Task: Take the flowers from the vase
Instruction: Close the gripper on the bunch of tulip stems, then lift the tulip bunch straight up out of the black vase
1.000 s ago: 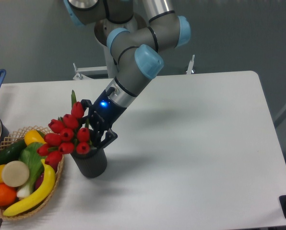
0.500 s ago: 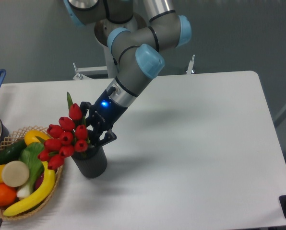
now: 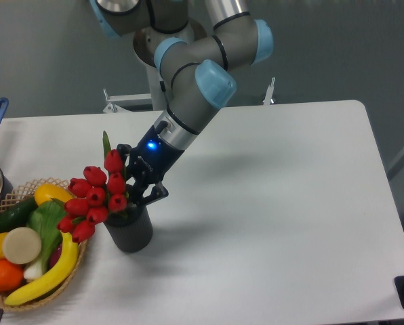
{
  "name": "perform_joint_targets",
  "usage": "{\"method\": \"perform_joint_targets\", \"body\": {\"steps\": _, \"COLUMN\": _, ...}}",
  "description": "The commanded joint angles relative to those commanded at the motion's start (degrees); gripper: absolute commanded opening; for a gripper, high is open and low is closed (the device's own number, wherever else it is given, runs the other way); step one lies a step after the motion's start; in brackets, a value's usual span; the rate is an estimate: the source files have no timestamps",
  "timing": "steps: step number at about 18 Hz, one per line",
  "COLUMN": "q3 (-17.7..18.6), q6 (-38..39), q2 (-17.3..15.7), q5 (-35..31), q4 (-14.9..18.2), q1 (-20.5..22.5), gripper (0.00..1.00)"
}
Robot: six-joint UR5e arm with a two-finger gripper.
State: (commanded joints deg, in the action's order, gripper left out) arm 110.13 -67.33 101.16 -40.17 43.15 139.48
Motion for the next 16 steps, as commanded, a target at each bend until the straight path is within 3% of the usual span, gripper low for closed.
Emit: {"method": "perform_joint_targets", "body": {"steps": 16, "q3": -1.14, "q6": 9.05, "q2": -6.24, "q5": 2.72, "q4": 0.0, "q1": 0.79, "gripper": 0.43}}
